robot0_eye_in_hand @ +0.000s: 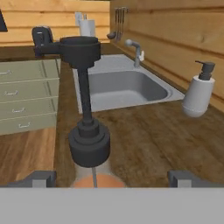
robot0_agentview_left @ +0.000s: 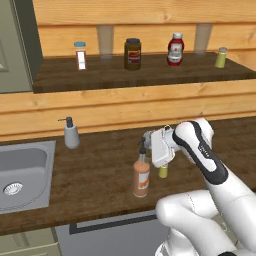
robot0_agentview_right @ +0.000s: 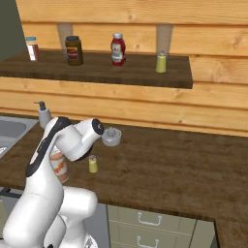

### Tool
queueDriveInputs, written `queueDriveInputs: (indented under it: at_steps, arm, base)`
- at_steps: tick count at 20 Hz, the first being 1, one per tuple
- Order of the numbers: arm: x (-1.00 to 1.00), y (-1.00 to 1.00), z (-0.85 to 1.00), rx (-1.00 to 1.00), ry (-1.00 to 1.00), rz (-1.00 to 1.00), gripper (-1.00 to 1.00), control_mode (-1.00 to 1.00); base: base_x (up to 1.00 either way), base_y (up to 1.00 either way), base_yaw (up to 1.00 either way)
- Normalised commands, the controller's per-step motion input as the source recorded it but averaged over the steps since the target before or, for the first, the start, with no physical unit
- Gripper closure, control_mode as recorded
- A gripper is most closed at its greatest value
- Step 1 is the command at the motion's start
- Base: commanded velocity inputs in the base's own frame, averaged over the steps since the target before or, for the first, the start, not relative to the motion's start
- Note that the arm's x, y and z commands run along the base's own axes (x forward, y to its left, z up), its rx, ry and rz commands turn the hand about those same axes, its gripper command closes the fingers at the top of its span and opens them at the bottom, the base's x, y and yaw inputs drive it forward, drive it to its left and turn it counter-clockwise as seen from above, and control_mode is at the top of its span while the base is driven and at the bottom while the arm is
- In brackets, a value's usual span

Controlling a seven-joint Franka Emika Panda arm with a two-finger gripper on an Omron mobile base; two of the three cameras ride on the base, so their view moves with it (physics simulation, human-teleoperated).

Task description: Put the shaker and condiment bottle from the counter next to their counterparts in the cabinet.

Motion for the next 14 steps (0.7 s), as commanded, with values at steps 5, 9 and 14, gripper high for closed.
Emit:
queueDriveInputs:
  at_steps: [5, 9, 14]
  arm:
    - [-0.19, 0.26, -0.19, 0.00, 0.00, 0.00, -1.00, -1.00]
    - [-0.03, 0.02, -0.09, 0.03, 0.02, 0.00, 1.00, -1.00]
    - [0.01, -0.02, 0.04, 0.00, 0.00, 0.00, 1.00, -1.00]
  base:
    - [0.00, 0.00, 0.00]
    - [0.00, 0.00, 0.00]
    - [0.00, 0.00, 0.00]
